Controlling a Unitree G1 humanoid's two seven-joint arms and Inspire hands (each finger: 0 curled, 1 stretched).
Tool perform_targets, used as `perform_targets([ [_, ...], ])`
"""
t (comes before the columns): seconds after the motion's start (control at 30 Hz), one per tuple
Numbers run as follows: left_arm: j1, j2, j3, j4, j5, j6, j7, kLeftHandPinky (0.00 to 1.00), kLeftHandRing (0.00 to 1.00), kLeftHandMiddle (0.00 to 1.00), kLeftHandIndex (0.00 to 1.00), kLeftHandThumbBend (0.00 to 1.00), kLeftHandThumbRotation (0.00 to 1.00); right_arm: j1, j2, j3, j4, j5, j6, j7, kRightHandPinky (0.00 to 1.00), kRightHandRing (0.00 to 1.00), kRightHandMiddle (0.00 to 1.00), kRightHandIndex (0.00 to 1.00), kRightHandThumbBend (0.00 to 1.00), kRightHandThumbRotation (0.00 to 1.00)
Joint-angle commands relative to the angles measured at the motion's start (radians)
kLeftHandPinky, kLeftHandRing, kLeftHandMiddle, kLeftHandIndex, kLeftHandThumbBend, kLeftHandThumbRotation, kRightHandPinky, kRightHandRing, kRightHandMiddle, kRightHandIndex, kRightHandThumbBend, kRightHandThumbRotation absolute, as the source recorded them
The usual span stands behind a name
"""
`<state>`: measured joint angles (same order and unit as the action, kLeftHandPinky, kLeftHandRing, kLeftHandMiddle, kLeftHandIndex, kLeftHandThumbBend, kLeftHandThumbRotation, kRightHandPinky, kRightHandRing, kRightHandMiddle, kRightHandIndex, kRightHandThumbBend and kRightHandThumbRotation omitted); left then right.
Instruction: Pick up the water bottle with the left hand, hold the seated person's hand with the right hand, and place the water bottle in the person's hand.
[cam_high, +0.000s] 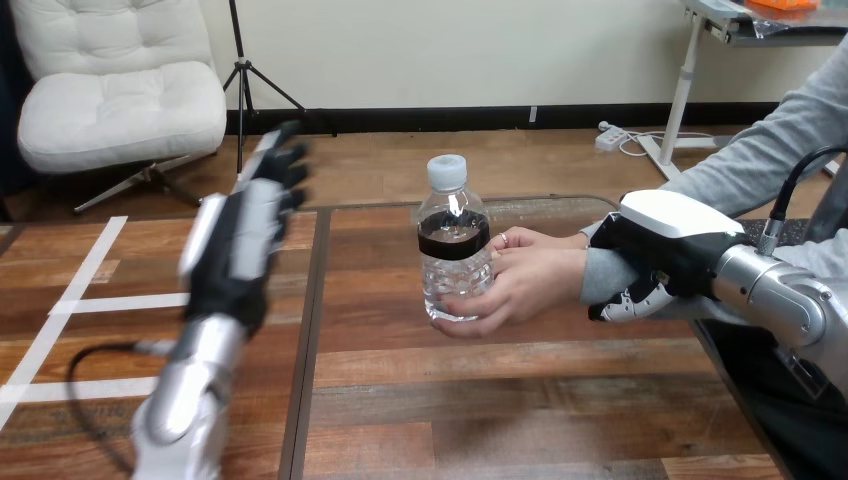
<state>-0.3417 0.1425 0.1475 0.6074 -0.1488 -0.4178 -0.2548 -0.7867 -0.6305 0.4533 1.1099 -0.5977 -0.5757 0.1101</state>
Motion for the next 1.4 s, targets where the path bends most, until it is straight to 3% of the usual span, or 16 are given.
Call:
perform_targets([
  [0.0, 0.006, 0.020, 0.017, -0.077, -0.021, -0.001, -0.012, 0.95, 0.94, 0.95, 0.96, 0.99, 1.00, -0.048, 0.022, -0.054, -0.049, 0.049, -0.021, -0.010, 0.27, 0.32, 0.38, 0.39, 0.51, 0.03],
  [0.47, 0.065, 0.015, 0.040, -0.144, -0.030, 0.008, 0.014, 0.99, 0.96, 0.96, 0.95, 1.00, 1.00, -0.051, 0.024, -0.056, -0.045, 0.062, -0.013, 0.005, 0.32, 0.37, 0.43, 0.45, 0.61, 0.21],
  [0.63, 0.083, 0.011, 0.039, -0.180, -0.029, 0.025, 0.024, 1.00, 0.96, 0.96, 0.95, 0.99, 1.00, -0.053, 0.024, -0.051, -0.048, 0.056, -0.001, 0.010, 0.43, 0.48, 0.53, 0.55, 0.65, 0.32],
  [0.9, 0.107, 0.008, 0.041, -0.217, -0.033, 0.047, 0.026, 1.00, 0.97, 0.96, 0.95, 0.96, 1.00, -0.053, 0.024, -0.053, -0.048, 0.047, -0.023, -0.002, 0.56, 0.62, 0.65, 0.64, 0.71, 0.42],
  [1.37, 0.135, 0.002, 0.039, -0.254, -0.027, 0.063, 0.028, 1.00, 0.97, 0.96, 0.95, 0.92, 1.00, -0.060, 0.016, -0.038, -0.060, 0.023, 0.001, 0.017, 0.68, 0.72, 0.74, 0.72, 0.79, 0.64],
])
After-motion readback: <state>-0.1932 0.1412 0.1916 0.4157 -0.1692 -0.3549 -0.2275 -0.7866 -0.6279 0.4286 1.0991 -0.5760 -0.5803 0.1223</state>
